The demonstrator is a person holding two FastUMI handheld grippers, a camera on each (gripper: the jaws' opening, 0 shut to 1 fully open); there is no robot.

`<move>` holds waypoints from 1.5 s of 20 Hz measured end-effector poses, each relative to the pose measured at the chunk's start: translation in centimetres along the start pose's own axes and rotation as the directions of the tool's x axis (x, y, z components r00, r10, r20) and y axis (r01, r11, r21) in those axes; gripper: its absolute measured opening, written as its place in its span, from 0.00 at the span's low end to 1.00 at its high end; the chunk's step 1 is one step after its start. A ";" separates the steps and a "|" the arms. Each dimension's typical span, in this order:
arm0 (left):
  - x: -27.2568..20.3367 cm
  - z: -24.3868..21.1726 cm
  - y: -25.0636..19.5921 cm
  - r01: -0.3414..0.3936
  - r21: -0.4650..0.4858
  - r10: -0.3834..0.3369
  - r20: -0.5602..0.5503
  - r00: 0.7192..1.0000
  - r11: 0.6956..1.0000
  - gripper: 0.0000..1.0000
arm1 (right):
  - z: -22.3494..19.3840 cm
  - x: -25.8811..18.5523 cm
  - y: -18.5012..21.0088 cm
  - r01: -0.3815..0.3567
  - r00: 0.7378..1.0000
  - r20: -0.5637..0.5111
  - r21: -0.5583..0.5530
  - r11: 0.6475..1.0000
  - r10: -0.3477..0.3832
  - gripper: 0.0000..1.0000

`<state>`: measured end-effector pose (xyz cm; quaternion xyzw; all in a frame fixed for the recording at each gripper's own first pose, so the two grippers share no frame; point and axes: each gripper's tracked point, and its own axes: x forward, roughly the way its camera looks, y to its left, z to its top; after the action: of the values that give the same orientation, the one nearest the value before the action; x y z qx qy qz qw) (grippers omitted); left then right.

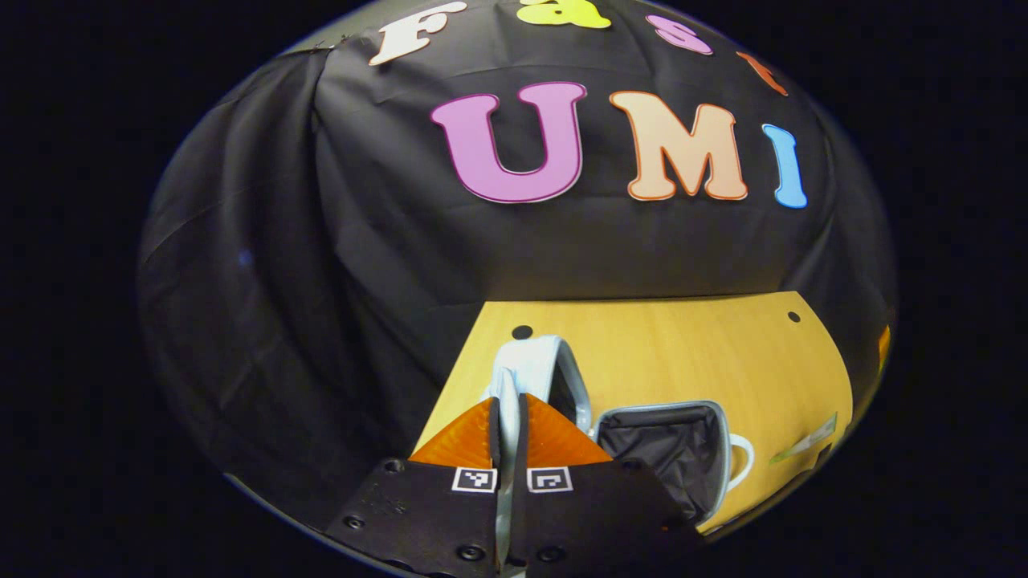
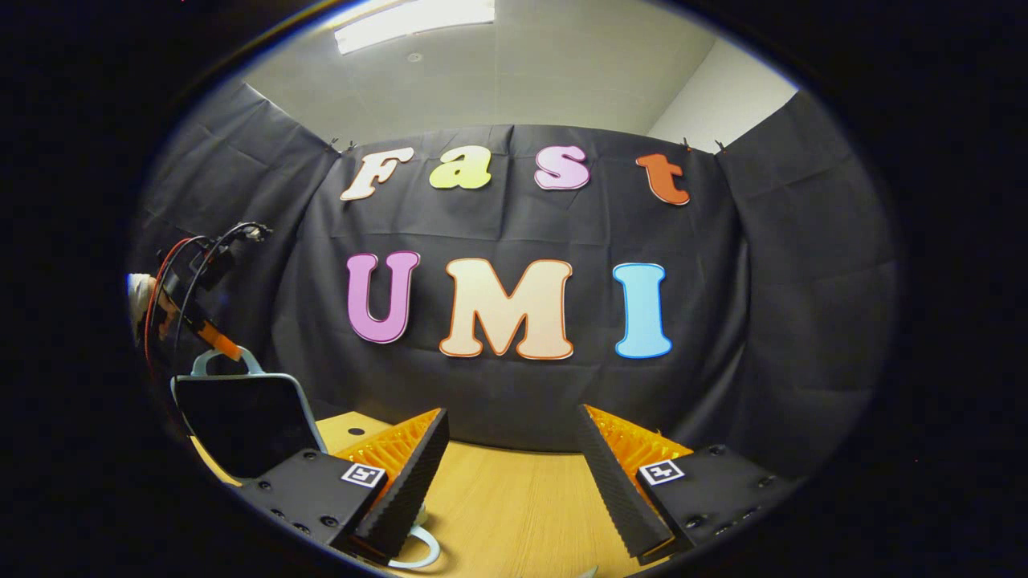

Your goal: First open the suitcase, pack the skin care products into it, and then close the suitcase.

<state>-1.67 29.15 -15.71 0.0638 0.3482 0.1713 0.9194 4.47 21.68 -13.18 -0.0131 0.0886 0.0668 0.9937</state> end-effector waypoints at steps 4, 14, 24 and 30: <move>2.4 -1.5 3.7 0.002 -0.068 -0.002 0.003 1.000 0.998 0.00 | -0.3 0.4 -0.2 0.046 0.999 -0.009 -0.021 0.999 -0.046 0.98; 9.1 -9.8 11.2 -0.067 -0.163 0.049 -0.114 0.992 0.984 0.00 | -1.1 0.6 -0.4 0.092 0.994 -0.046 -0.082 0.992 -0.096 0.98; 10.8 -14.5 14.2 -0.222 -0.200 0.196 -0.144 0.970 0.954 0.14 | -1.5 0.0 -2.4 0.104 0.993 -0.055 -0.096 0.990 -0.109 0.98; 5.1 -6.1 9.7 -0.180 -0.253 0.219 0.139 0.966 0.951 0.92 | 0.1 -0.1 -5.1 0.084 0.996 -0.012 -0.035 0.996 -0.085 0.99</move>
<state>-4.79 40.01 -21.15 0.0019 0.2393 0.2983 0.9240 5.08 16.59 -12.99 -0.0346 0.0937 0.0261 0.9947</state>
